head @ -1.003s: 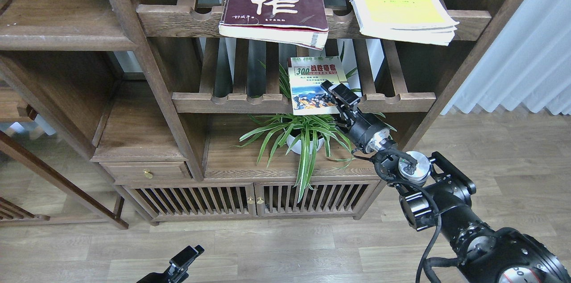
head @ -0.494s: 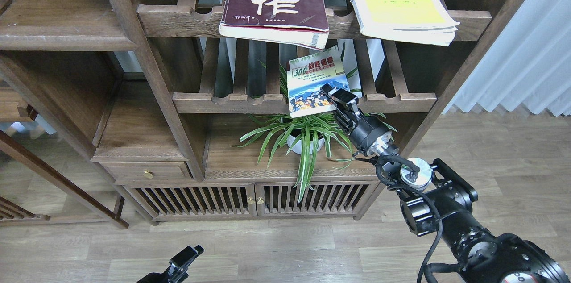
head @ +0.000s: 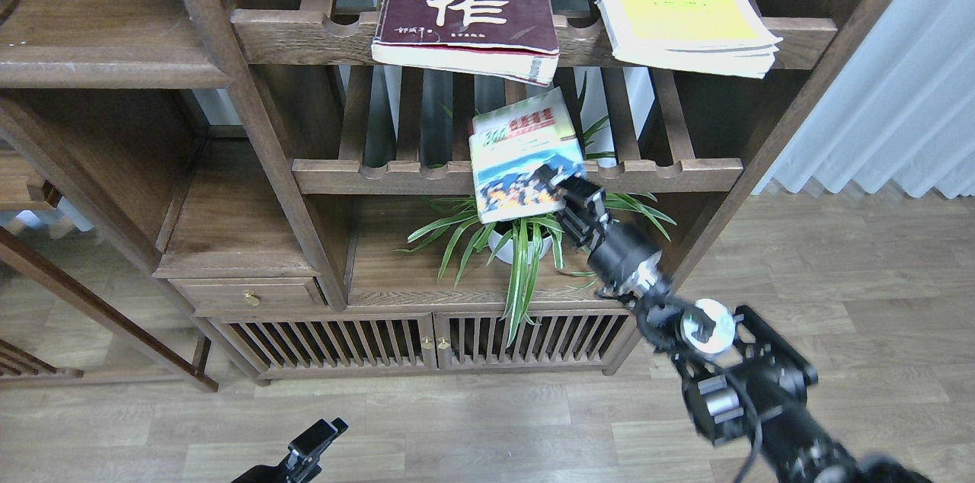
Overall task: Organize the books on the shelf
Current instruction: 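Lower the book toward the left gripper and grasp it with the left gripper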
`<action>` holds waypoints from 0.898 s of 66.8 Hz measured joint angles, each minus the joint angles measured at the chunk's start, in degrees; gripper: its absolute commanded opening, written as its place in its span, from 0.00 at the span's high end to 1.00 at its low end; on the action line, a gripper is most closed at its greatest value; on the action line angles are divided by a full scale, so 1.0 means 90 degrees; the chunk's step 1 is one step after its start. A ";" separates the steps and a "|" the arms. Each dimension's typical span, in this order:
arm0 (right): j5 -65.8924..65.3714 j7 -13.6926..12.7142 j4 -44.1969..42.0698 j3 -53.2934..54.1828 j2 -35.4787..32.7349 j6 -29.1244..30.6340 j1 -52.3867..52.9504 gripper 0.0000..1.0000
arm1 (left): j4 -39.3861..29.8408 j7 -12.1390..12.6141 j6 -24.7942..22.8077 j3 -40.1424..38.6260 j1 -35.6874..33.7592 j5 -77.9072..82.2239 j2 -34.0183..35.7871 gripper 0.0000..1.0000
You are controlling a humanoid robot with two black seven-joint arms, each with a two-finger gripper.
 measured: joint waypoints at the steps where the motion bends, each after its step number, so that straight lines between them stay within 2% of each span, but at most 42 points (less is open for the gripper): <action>1: 0.0001 -0.0021 0.0040 -0.0013 -0.0049 0.0000 -0.0112 0.96 | -0.0005 -0.0001 0.0000 0.0002 0.0009 0.0000 0.0000 0.00; 13: -0.0044 -0.0075 0.0126 -0.0125 -0.0196 -0.0004 -0.0964 0.96 | -0.0184 -0.0001 0.0000 0.0011 0.0100 -0.0011 -0.0027 0.00; 24: -0.0074 -0.0076 0.0098 -0.0421 0.0030 -0.0004 -0.1293 0.97 | -0.1115 -0.0006 0.0000 0.0017 0.0342 -0.0015 -0.0040 0.00; 25: -0.0088 -0.0075 0.0062 -0.0475 0.0173 -0.0004 -0.1299 0.97 | -0.1386 -0.0037 0.0000 0.0016 0.0385 -0.0016 -0.0048 0.00; 28: -0.0101 -0.0077 0.0045 -0.0497 0.0246 -0.0004 -0.1298 0.97 | -0.1510 -0.0070 0.0000 0.0016 0.0398 -0.0016 -0.0060 0.00; 37: -0.0331 -0.0079 -0.0113 -0.0801 0.0599 -0.0004 -0.1213 0.97 | -0.1791 -0.0598 0.0000 0.0006 0.0371 -0.0039 -0.0192 0.00; 41: -0.0428 -0.0077 -0.0230 -0.0920 0.0654 -0.0004 -0.1133 0.97 | -0.1899 -0.0725 0.0000 0.0050 0.0379 -0.0045 -0.0205 0.00; 60: -0.0527 -0.0073 -0.0927 -0.1021 0.0679 -0.0004 -0.0667 0.97 | -0.2501 -0.0813 0.0000 0.0131 0.0658 -0.0046 -0.0215 0.00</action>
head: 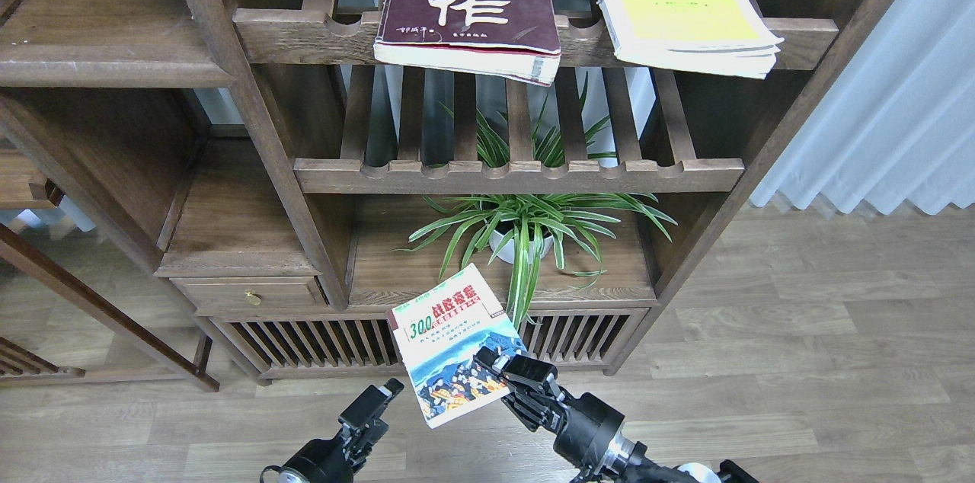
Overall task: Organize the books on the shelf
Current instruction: 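Lower the book toward the left gripper and grasp it with the left gripper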
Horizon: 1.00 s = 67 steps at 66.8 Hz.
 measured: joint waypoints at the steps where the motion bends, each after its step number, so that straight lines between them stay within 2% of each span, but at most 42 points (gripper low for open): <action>1: -0.0001 0.0000 -0.0030 0.0000 0.0000 0.0000 0.0016 0.97 | -0.0047 -0.0001 0.0000 0.0000 0.0018 0.0000 0.0000 0.00; 15: -0.0007 0.0000 -0.0343 -0.0008 0.0000 0.0001 0.0071 0.97 | -0.0700 0.0035 0.0000 0.0001 0.0357 0.0044 0.0000 0.00; 25: -0.0007 0.0000 -0.0396 -0.0061 0.0000 0.0001 0.0072 0.97 | -0.0843 0.0019 0.0000 -0.0010 0.0446 0.0049 0.0083 0.00; 59: 0.0010 -0.0002 -0.0303 -0.0333 0.0000 0.0002 0.0098 0.97 | -0.0390 -0.0032 0.0000 -0.0070 -0.0202 -0.0011 0.0000 0.01; 67: 0.0010 -0.0001 -0.0257 -0.0333 0.0000 0.0002 0.0146 0.97 | -0.0412 -0.0031 0.0000 -0.0021 -0.0392 -0.0018 -0.0001 0.03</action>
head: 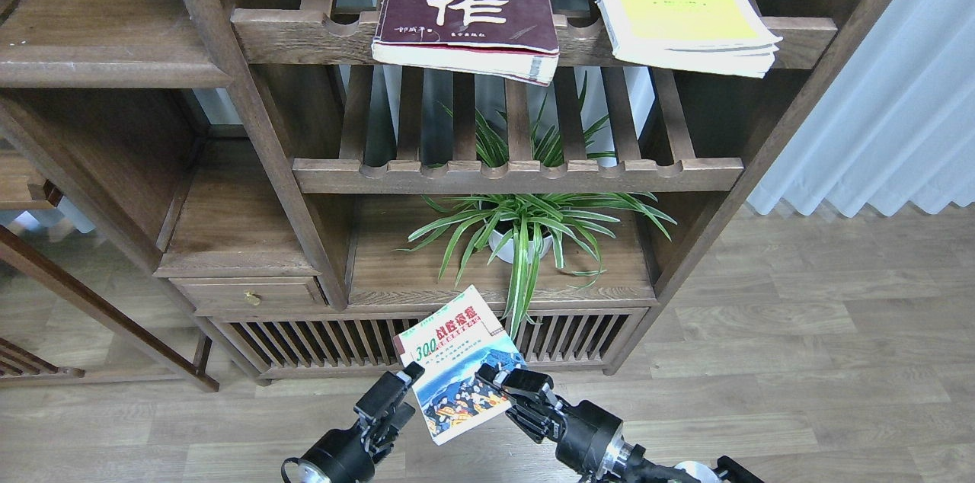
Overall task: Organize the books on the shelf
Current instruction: 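Lower the book toward the left gripper and grasp it with the left gripper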
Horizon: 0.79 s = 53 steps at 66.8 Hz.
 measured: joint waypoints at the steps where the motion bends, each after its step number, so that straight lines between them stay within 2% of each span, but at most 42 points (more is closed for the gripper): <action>1: 0.0000 0.0000 0.0007 0.0000 0.0000 0.0000 0.0000 0.97 | -0.0003 0.0002 0.0000 0.0001 -0.0023 -0.0001 0.0000 0.03; 27: -0.0024 0.0000 0.0179 -0.0099 0.0000 0.0000 0.0006 0.97 | -0.0025 -0.0006 0.0000 0.0274 -0.0522 0.0004 0.0001 0.12; 36: -0.0019 0.0001 0.0259 -0.0113 -0.0001 0.0000 0.0009 0.96 | -0.0036 -0.0035 0.0000 0.0387 -0.0534 -0.0026 0.0001 0.32; 40: -0.0012 0.0001 0.0278 -0.0114 -0.0001 0.0000 0.0012 0.96 | -0.0056 -0.0074 0.0000 0.0399 -0.0535 -0.0097 0.0002 0.48; 41: -0.0010 0.0001 0.0282 -0.0114 -0.0001 0.0000 0.0013 0.96 | -0.0064 -0.0094 0.0000 0.0404 -0.0535 -0.0150 0.0002 0.58; 43: -0.0007 0.0001 0.0288 -0.0114 -0.0001 0.0000 0.0015 0.96 | -0.0073 -0.0122 0.0000 0.0410 -0.0537 -0.0256 0.0001 0.67; 44: -0.0004 0.0001 0.0293 -0.0116 -0.0001 0.0000 0.0015 0.96 | -0.0078 -0.0160 0.0000 0.0414 -0.0545 -0.0528 0.0001 0.93; 53: 0.0003 0.0001 0.0297 -0.0117 0.0001 0.0000 0.0015 0.96 | -0.0074 -0.0190 0.0000 0.0418 -0.0599 -0.1261 0.0001 0.96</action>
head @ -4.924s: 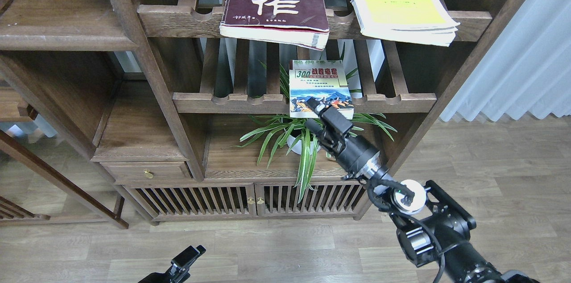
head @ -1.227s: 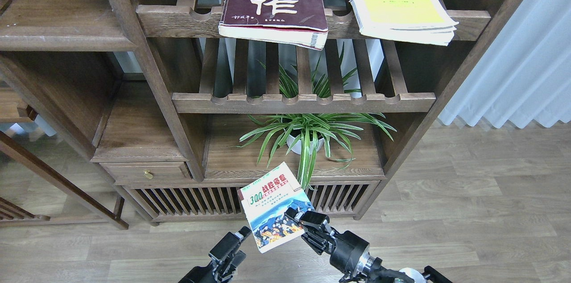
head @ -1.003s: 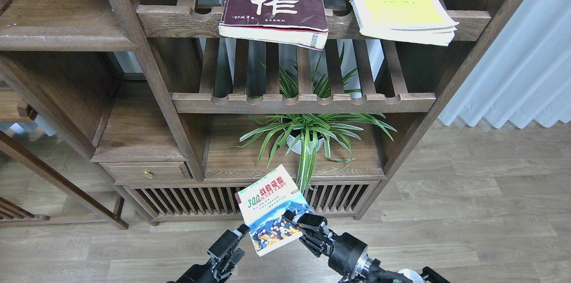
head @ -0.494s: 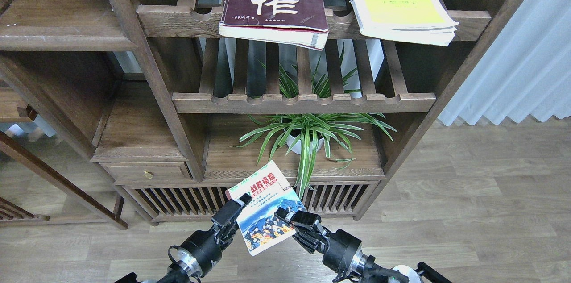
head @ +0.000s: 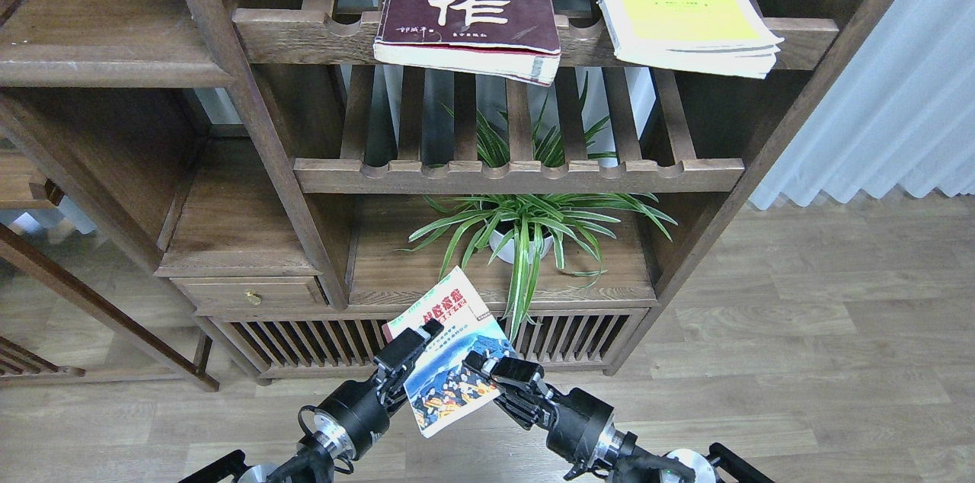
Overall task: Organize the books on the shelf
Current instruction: 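Lower the book toward the left gripper and grasp it with the left gripper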
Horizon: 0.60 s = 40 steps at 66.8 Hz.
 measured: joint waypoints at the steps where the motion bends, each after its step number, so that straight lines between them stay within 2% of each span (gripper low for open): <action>1: 0.0000 0.0000 0.0000 0.0000 0.0000 0.0000 0.0000 0.96 | 0.0001 0.0000 0.0000 0.0005 -0.0005 -0.0038 0.0000 0.97; 17: 0.0000 0.0000 0.0001 0.0000 -0.0001 0.0000 -0.0001 0.95 | 0.0070 -0.0007 0.0000 0.0210 -0.0100 -0.0380 0.0001 1.00; 24: -0.0001 0.0000 -0.0003 0.0000 -0.0002 0.0000 -0.0003 0.84 | 0.0080 -0.0005 -0.0001 0.0272 -0.0114 -0.0447 0.0001 1.00; 30: -0.0002 0.0000 -0.0011 -0.0001 -0.0002 0.0000 -0.0004 0.62 | 0.0085 0.0001 -0.0001 0.0321 -0.0147 -0.0468 0.0002 1.00; 31: -0.0004 0.0000 -0.0014 -0.0001 -0.0002 0.0000 -0.0004 0.54 | 0.0086 0.0005 -0.0001 0.0326 -0.0152 -0.0469 0.0002 1.00; 35: -0.0020 -0.0001 -0.0039 -0.0001 -0.0002 0.0000 0.0006 0.34 | 0.0098 0.0040 -0.0001 0.0336 -0.0171 -0.0470 0.0002 1.00; 36: -0.0029 -0.0004 -0.0051 -0.0002 -0.0002 0.0000 0.0021 0.15 | 0.0101 0.0057 -0.0001 0.0351 -0.0175 -0.0469 0.0002 1.00; 40: -0.0036 -0.0013 -0.0164 -0.0005 0.0001 0.0000 0.0150 0.04 | 0.0135 0.0085 -0.0001 0.0371 -0.0190 -0.0469 -0.0002 1.00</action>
